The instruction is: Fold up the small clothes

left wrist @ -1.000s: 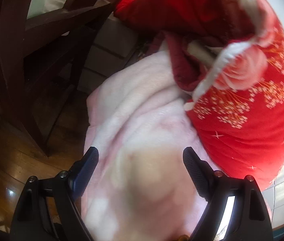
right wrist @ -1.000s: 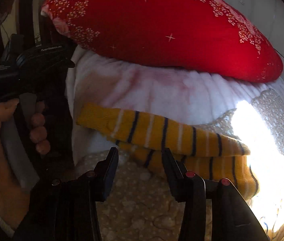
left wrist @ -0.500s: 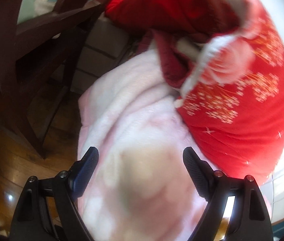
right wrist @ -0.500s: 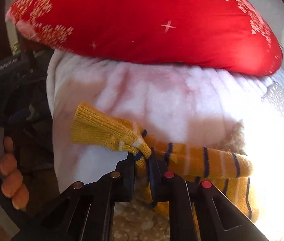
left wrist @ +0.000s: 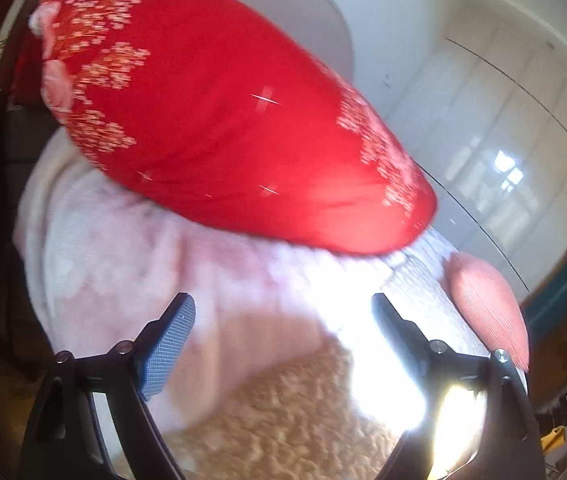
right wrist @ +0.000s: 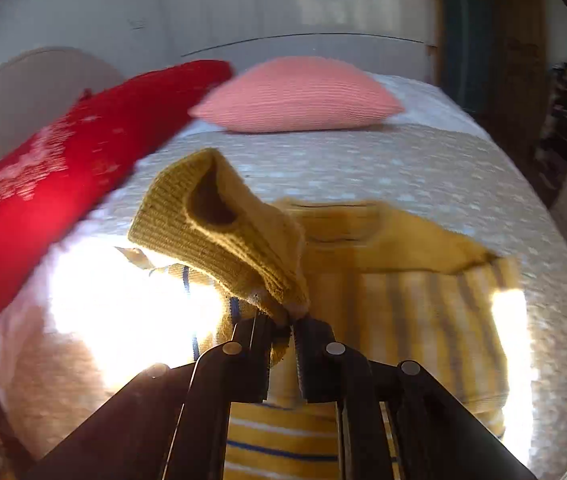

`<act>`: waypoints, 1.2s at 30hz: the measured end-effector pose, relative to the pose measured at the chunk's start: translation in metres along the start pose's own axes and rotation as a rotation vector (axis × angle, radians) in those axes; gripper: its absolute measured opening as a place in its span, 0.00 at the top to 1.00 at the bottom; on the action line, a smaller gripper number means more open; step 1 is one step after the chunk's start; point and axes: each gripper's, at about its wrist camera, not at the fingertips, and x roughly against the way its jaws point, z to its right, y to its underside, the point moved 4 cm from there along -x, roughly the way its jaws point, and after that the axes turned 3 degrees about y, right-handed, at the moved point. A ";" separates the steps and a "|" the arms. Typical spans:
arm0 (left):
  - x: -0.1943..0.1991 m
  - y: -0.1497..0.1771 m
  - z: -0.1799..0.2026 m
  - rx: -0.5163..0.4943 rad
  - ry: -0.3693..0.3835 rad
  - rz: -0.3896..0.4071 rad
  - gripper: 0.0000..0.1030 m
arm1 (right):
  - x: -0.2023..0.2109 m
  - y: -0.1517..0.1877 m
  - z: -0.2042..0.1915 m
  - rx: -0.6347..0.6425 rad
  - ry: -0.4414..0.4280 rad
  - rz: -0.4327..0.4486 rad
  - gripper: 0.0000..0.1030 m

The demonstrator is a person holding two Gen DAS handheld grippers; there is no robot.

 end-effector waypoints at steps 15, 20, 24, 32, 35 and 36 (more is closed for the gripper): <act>-0.005 0.148 0.173 -0.519 0.388 -0.299 0.15 | 0.021 0.007 0.127 -0.179 0.035 0.068 0.69; -0.007 0.180 0.187 -0.614 0.404 -0.367 0.15 | -0.015 0.011 0.082 -0.103 -0.103 -0.052 0.77; -0.032 0.201 0.176 -0.601 0.345 -0.501 0.16 | -0.038 0.039 0.082 -0.210 -0.115 -0.095 0.76; -0.028 0.222 0.141 -0.573 0.249 -0.566 0.17 | 0.016 0.133 0.095 -0.122 -0.209 -0.118 0.20; -0.004 0.238 0.135 -0.680 0.197 -0.524 0.17 | 0.043 0.165 0.095 -0.015 -0.183 -0.070 0.20; 0.006 0.243 0.133 -0.706 0.186 -0.522 0.17 | 0.049 0.175 0.094 0.005 -0.173 -0.060 0.20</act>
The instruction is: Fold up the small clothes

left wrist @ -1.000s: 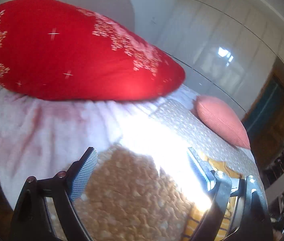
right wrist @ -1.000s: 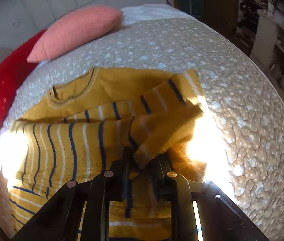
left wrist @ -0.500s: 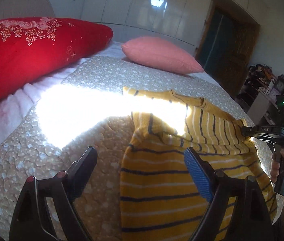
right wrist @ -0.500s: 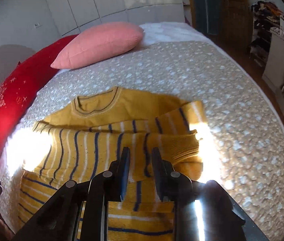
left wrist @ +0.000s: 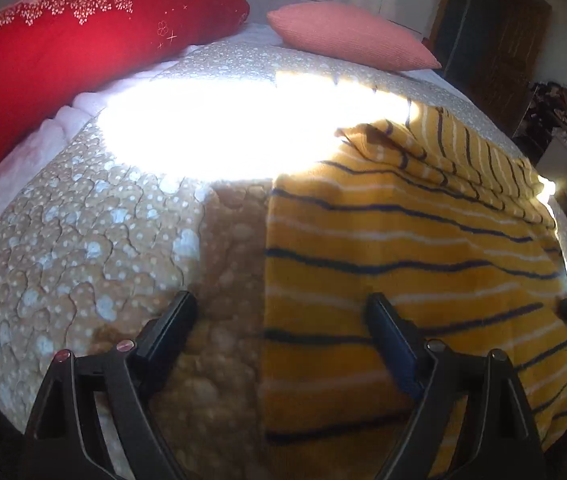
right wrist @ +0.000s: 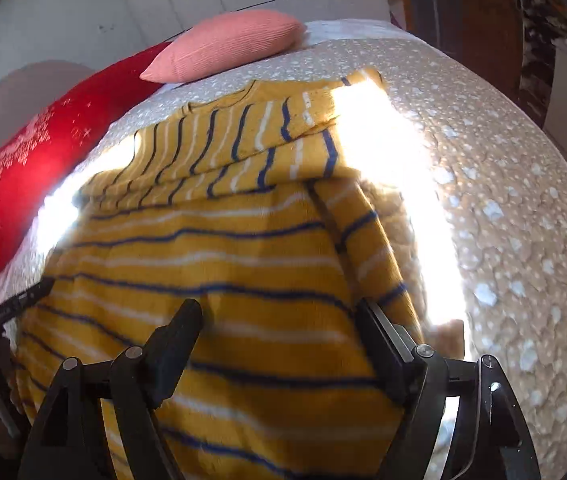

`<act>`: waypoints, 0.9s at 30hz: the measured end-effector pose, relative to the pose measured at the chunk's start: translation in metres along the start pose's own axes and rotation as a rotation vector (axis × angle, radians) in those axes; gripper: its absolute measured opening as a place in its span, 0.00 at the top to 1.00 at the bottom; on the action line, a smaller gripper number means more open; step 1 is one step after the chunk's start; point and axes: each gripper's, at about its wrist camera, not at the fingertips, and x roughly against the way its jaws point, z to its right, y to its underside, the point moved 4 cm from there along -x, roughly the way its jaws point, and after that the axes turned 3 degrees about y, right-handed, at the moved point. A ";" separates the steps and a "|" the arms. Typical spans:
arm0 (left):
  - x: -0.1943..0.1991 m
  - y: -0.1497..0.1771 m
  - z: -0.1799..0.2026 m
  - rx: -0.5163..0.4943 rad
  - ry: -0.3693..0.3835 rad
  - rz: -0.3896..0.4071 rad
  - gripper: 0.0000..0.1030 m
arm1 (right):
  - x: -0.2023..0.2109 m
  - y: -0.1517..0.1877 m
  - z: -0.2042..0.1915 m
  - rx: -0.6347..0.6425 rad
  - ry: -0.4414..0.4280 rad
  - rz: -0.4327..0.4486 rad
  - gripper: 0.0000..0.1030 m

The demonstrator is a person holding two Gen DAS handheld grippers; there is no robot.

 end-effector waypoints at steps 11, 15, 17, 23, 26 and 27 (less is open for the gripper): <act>0.050 0.044 0.024 0.036 0.243 -0.087 0.17 | 0.070 0.045 0.029 -0.097 -0.102 0.124 0.20; 0.057 0.059 0.031 0.055 0.239 -0.095 0.17 | 0.084 0.057 0.068 -0.226 -0.093 0.169 0.20; 0.059 0.067 0.035 0.067 0.254 -0.106 0.17 | 0.084 0.067 0.082 -0.277 -0.106 0.154 0.20; 0.057 0.088 0.055 0.043 0.310 -0.147 0.05 | 0.082 0.093 0.086 -0.389 -0.340 0.131 0.20; 0.056 0.095 0.065 0.027 0.326 -0.163 0.05 | 0.072 0.099 0.071 -0.447 -0.552 0.081 0.21; 0.055 0.095 0.065 0.023 0.329 -0.169 0.05 | 0.066 0.101 0.063 -0.462 -0.613 0.052 0.21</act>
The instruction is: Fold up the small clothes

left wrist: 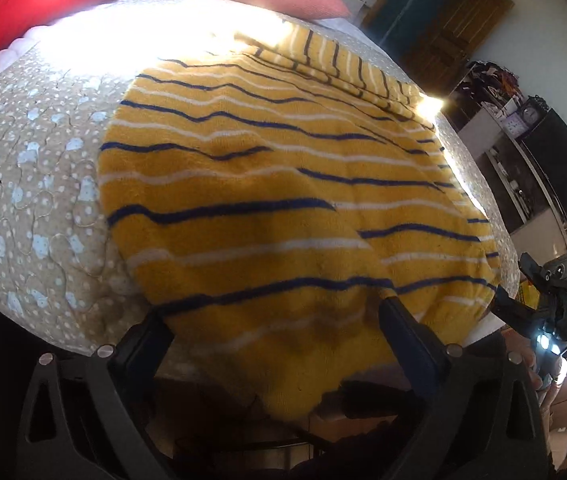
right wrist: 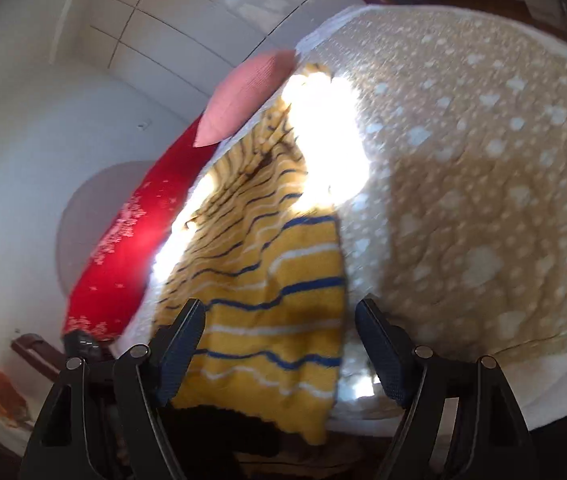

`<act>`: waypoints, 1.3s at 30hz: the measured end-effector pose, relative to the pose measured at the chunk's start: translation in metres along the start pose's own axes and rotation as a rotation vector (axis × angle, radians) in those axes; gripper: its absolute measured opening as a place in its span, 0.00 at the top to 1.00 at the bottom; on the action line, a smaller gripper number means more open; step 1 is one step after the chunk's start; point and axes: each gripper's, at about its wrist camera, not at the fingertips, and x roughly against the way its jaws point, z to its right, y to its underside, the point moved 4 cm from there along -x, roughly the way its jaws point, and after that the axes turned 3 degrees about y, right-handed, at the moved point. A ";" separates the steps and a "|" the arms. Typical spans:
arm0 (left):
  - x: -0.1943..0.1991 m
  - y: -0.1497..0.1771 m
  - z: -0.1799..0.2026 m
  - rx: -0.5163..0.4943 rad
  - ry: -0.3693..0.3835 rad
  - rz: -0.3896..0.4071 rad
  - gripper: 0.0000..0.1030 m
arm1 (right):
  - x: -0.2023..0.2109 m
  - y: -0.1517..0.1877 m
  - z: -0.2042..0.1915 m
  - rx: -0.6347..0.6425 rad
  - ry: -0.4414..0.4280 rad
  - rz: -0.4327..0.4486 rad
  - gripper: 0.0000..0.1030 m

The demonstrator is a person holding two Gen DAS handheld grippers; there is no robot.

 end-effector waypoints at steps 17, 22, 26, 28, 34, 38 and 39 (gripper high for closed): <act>0.000 -0.007 -0.007 0.064 0.058 0.000 0.18 | -0.046 0.030 -0.022 0.055 0.046 -0.071 0.49; 0.020 -0.008 -0.011 0.049 -0.017 -0.002 0.91 | -0.050 0.031 -0.035 0.088 0.055 -0.116 0.87; 0.061 -0.005 -0.021 0.079 0.002 0.080 0.92 | -0.035 0.035 -0.054 0.131 0.024 -0.103 0.88; 0.074 -0.003 -0.021 0.064 -0.014 0.104 0.92 | -0.026 0.038 -0.062 0.155 0.025 -0.089 0.88; 0.083 -0.025 -0.022 0.080 0.009 0.126 0.92 | -0.026 0.020 -0.076 0.199 0.028 -0.080 0.88; 0.087 -0.068 -0.017 0.058 0.019 0.180 0.92 | -0.027 -0.011 -0.097 0.249 0.003 -0.055 0.88; 0.085 -0.082 -0.016 0.053 0.017 0.189 0.92 | -0.029 -0.023 -0.101 0.251 -0.002 -0.046 0.88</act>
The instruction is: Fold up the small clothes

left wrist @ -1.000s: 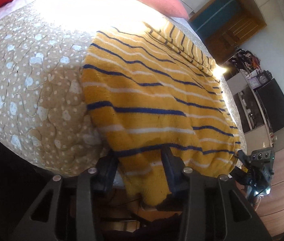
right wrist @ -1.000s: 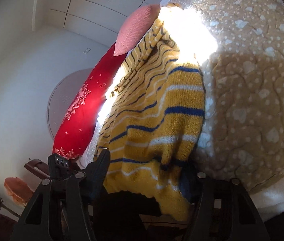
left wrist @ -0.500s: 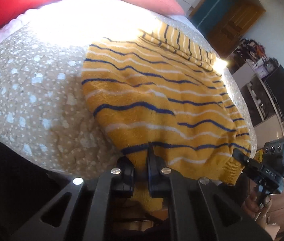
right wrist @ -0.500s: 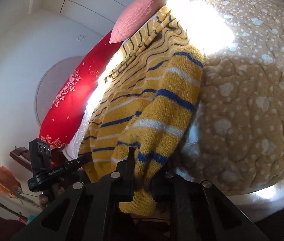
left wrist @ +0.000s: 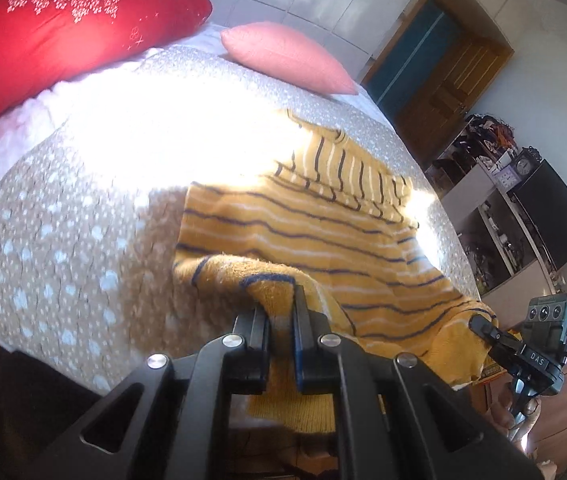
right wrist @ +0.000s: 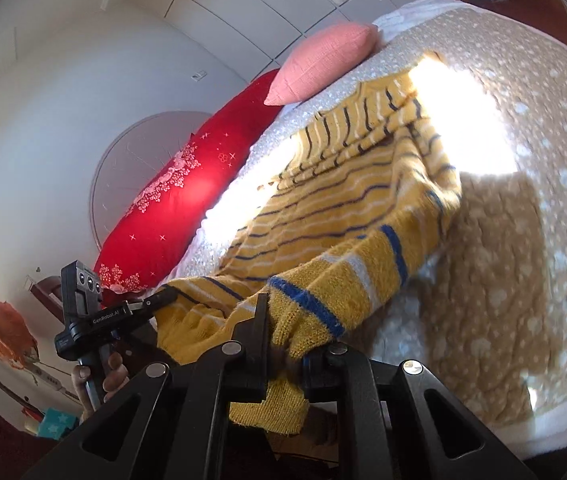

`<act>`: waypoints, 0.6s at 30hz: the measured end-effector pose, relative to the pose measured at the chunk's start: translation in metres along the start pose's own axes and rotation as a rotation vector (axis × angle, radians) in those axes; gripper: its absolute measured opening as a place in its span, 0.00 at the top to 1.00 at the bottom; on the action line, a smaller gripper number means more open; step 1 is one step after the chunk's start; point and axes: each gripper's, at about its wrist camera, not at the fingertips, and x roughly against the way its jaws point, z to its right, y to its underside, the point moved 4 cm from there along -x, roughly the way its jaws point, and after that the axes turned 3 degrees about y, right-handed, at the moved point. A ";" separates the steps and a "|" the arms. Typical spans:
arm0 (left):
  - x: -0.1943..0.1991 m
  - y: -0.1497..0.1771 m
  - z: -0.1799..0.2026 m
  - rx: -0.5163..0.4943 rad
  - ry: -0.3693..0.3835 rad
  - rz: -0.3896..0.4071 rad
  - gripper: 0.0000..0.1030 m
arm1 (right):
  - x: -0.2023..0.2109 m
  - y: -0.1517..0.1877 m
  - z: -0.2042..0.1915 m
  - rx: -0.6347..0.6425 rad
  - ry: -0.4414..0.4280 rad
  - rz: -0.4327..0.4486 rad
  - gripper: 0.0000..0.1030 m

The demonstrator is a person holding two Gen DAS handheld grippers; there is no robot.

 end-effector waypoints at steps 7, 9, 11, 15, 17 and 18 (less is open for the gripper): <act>-0.051 -0.104 0.012 -0.029 -0.027 0.048 0.92 | -0.031 -0.108 0.007 -0.033 0.016 0.102 0.88; -0.074 -0.131 0.011 -0.010 -0.037 0.039 0.92 | -0.047 -0.134 0.012 -0.051 0.031 0.107 0.88; -0.101 -0.154 0.010 0.004 -0.053 0.029 0.92 | -0.065 -0.155 0.019 -0.063 0.062 0.109 0.88; -0.145 -0.182 0.001 0.034 -0.074 -0.020 0.92 | -0.099 -0.184 0.038 -0.090 0.114 0.086 0.87; -0.166 -0.189 -0.005 0.050 -0.085 -0.052 0.92 | -0.115 -0.194 0.050 -0.109 0.127 0.065 0.85; -0.173 -0.191 -0.008 0.059 -0.087 -0.066 0.92 | -0.123 -0.198 0.056 -0.128 0.119 0.055 0.85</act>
